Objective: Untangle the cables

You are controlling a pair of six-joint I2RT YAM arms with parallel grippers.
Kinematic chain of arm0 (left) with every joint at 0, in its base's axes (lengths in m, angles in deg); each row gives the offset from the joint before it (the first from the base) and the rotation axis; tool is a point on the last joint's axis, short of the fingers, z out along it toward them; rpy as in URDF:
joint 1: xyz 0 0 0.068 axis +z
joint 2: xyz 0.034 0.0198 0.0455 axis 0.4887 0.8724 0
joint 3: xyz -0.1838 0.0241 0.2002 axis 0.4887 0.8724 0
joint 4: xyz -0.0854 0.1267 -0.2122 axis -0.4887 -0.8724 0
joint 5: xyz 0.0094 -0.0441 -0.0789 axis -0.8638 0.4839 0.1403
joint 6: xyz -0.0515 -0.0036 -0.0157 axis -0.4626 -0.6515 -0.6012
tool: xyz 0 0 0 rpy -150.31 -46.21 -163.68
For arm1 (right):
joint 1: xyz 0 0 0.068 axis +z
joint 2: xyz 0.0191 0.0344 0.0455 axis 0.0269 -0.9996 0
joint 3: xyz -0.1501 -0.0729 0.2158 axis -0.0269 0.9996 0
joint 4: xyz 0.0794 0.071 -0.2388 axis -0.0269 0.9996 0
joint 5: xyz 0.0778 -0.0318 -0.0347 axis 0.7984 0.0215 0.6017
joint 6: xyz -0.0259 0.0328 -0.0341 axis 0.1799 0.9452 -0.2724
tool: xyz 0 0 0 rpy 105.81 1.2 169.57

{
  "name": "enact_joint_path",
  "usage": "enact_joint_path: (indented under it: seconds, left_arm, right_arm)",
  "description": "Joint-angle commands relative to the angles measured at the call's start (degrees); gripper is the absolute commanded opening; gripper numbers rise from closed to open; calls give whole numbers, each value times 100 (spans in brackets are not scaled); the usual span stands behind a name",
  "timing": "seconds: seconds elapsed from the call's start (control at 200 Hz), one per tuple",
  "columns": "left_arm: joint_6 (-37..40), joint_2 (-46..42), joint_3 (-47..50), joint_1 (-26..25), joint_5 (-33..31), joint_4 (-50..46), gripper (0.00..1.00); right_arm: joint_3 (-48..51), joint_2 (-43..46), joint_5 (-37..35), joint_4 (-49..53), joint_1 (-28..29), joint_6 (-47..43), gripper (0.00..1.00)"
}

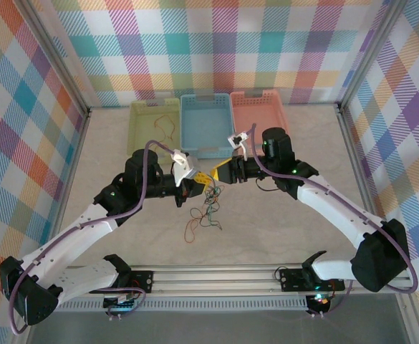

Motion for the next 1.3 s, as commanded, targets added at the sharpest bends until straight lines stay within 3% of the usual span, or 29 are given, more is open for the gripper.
enact_joint_path:
  seconds: [0.0,0.725,0.93,1.055,1.17,1.295]
  left_arm:
    - [276,69,-216,35,121,82,0]
    - [660,223,-185,35,115,148,0]
    - [660,229,-170,34,65,164,0]
    - [586,234,-120,34,-49,207,0]
    - [168,140,-23,34,-375,216,0]
    - [-712,-152,597,34,-1186,467,0]
  right_arm:
    - [125,-73,310,-42,16,320,50]
    - [491,-370,386,-55,95,787,44]
    - [481,-399,549,-81,108,795,26]
    - [547,-259,525,-209,108,783,0]
    - [508,145,35,-3,25,416,0]
    - [718,640,-19,-587,-495,544,0]
